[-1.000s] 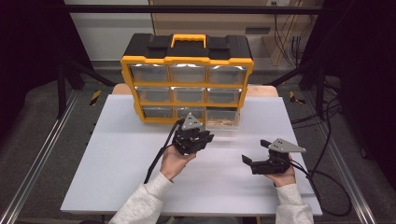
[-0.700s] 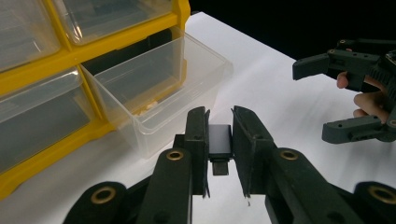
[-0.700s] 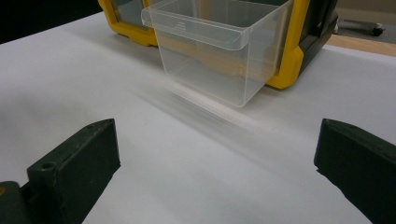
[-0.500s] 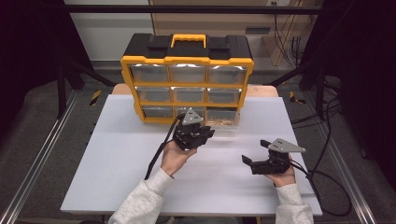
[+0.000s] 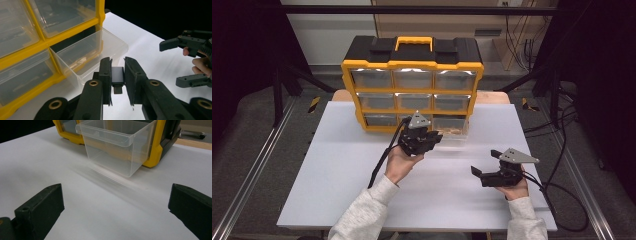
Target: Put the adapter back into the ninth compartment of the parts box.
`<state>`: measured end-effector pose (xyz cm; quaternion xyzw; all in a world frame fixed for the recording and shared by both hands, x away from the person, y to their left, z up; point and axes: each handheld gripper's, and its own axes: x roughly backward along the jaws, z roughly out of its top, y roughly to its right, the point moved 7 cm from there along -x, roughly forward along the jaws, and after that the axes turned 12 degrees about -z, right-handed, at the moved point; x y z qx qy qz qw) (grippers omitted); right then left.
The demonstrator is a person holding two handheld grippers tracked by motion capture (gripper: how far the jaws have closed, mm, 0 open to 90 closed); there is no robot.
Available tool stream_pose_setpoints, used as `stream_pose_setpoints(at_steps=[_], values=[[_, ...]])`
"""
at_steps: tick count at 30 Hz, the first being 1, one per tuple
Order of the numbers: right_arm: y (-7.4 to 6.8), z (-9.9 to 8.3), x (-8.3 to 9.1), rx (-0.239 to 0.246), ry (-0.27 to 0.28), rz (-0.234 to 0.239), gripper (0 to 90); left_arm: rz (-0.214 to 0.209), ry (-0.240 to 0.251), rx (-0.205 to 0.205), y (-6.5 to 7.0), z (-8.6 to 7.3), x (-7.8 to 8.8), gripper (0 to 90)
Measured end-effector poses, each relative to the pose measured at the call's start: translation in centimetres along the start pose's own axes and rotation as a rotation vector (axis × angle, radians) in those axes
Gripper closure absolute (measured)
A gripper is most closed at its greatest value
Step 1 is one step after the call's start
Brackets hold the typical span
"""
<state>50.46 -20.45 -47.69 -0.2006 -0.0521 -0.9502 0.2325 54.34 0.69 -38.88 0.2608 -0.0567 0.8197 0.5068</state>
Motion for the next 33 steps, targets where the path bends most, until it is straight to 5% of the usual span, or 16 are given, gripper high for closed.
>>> stream_pose_setpoints(at_steps=[33], values=[[0.0,0.0,0.0,-0.001,0.0,0.001,0.5,0.017,-0.003,0.007,-2.1,1.4,-1.0,75.4]])
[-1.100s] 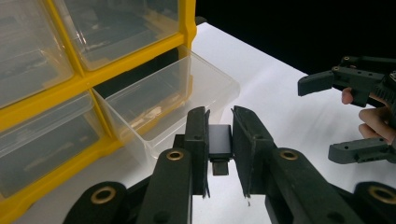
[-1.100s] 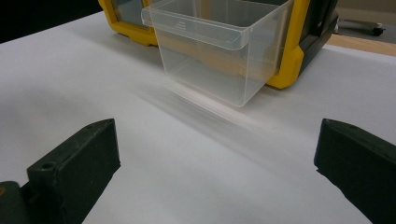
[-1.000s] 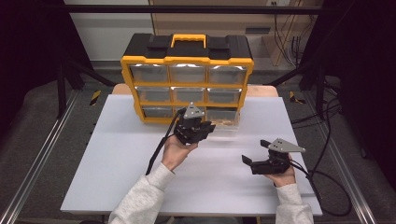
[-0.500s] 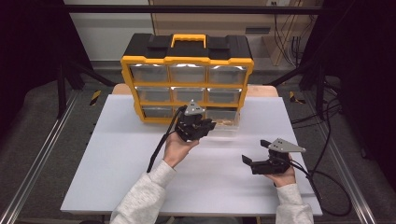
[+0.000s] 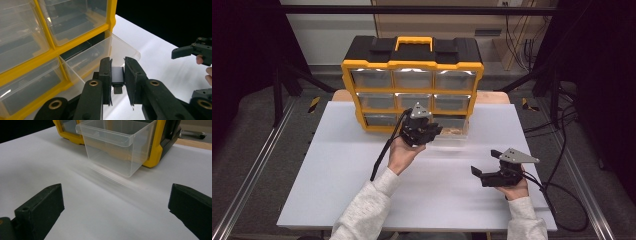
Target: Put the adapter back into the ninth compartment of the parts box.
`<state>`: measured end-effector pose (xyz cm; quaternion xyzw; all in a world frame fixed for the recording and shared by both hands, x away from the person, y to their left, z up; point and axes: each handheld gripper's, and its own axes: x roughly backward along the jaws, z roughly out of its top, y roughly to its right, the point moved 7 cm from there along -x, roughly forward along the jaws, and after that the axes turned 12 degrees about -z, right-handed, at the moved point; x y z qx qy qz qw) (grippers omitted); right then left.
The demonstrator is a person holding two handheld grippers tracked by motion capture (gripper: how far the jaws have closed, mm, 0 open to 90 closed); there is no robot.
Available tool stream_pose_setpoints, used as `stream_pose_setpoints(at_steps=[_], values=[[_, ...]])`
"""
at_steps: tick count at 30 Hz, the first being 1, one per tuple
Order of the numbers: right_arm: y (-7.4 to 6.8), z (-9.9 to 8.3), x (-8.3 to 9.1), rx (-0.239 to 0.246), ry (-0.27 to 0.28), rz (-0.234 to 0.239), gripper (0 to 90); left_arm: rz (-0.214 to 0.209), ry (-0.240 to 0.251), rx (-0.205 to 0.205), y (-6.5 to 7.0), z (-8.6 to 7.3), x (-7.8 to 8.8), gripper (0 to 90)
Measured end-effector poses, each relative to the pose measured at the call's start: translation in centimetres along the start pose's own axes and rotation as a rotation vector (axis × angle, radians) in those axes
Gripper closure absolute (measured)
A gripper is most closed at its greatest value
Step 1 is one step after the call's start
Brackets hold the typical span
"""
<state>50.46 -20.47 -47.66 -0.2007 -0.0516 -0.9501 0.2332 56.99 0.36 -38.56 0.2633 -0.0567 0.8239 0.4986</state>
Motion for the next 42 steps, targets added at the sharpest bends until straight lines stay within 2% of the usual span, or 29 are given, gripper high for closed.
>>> stream_pose_setpoints(at_steps=[4,11,22,32,42], values=[[0.0,0.0,0.1,-0.001,0.002,-0.001,0.5,0.002,-0.006,-0.005,-0.1,0.1,-0.3,75.4],[0.0,0.0,0.0,0.0,0.0,0.002,0.5,-0.001,-0.01,0.014,-0.5,0.3,-0.8,75.4],[0.0,0.0,0.0,0.001,0.0,0.0,0.5,0.013,-0.019,0.003,-0.8,0.9,-1.6,75.4],[0.0,0.0,0.0,0.001,0.0,0.0,0.5,0.01,-0.018,0.018,-1.4,0.8,-2.4,75.5],[0.0,0.0,0.0,0.002,0.002,-0.001,0.5,0.027,-0.027,0.024,-2.3,0.7,-2.9,75.4]])
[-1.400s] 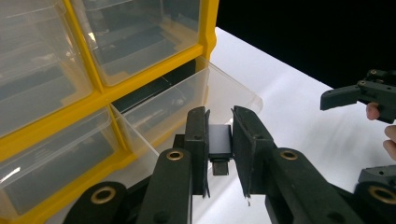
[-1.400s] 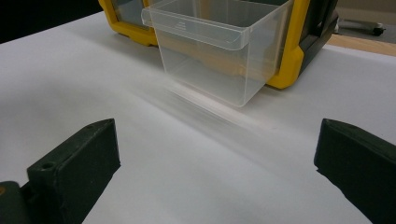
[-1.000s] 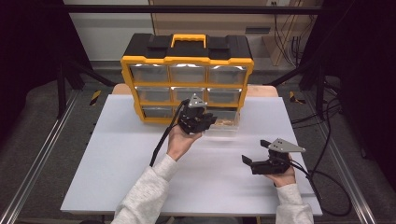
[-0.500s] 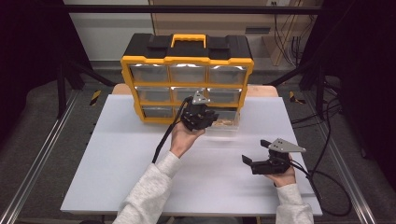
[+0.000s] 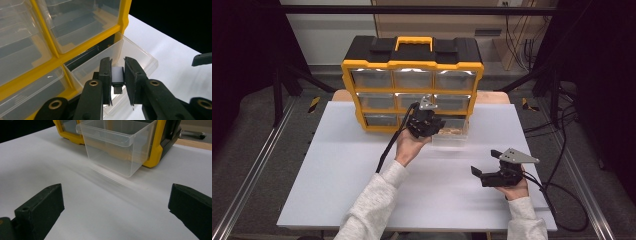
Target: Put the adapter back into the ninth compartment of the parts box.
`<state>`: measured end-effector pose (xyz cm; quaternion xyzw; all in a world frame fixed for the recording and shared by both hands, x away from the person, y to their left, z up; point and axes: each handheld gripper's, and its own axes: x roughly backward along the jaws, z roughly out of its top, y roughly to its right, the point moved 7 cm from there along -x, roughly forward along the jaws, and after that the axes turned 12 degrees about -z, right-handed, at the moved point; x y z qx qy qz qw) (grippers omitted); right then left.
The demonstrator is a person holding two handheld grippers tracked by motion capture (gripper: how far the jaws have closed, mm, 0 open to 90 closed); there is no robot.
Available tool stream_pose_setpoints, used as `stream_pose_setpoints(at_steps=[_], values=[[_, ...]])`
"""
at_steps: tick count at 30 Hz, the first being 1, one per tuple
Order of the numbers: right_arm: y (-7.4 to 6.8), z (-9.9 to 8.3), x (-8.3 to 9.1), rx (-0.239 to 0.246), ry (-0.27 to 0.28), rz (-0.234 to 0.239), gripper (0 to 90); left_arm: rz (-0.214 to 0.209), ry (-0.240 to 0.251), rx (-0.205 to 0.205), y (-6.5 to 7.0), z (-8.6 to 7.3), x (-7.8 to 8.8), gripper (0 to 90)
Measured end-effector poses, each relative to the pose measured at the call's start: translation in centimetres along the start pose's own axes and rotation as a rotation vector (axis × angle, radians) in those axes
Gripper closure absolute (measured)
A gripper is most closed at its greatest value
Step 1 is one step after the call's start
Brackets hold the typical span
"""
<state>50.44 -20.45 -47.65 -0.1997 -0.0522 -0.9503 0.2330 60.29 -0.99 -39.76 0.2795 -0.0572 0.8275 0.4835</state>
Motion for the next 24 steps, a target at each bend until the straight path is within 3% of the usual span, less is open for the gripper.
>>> stream_pose_setpoints(at_steps=[24], values=[[0.0,0.0,0.0,0.001,-0.001,0.0,0.5,0.007,-0.032,-0.004,-1.2,-0.6,-1.6,75.4]])
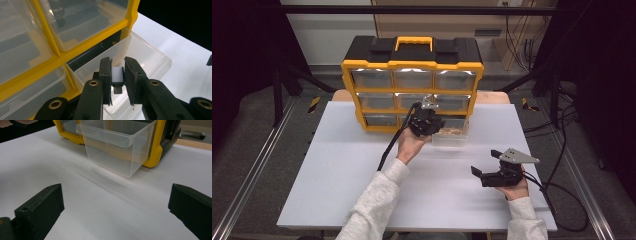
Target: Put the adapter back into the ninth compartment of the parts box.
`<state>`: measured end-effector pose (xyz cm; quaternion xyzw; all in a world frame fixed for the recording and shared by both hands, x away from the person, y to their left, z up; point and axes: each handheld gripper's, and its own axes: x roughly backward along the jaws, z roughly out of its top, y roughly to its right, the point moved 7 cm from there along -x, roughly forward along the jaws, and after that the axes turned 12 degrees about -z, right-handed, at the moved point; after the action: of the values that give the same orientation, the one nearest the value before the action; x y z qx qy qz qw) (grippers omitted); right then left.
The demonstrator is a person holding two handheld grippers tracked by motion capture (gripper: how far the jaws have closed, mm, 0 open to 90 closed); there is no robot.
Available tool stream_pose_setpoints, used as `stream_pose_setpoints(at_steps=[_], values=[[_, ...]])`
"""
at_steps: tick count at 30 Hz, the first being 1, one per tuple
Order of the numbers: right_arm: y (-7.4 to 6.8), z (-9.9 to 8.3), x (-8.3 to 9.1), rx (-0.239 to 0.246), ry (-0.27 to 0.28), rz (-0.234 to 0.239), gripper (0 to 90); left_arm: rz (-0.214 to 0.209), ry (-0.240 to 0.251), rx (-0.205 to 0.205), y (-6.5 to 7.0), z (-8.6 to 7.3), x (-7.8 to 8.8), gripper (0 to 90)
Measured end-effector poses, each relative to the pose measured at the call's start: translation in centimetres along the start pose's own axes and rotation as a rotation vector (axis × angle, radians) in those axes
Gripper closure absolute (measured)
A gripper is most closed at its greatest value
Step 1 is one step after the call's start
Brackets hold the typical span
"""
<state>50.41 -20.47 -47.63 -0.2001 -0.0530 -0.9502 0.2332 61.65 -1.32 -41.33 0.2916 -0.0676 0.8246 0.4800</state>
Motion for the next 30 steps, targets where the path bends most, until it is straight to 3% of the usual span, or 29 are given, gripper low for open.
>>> stream_pose_setpoints(at_steps=[30], values=[[0.0,0.0,0.0,-0.002,-0.001,-0.001,0.5,0.007,-0.043,-0.003,-0.8,-1.1,-1.5,75.5]])
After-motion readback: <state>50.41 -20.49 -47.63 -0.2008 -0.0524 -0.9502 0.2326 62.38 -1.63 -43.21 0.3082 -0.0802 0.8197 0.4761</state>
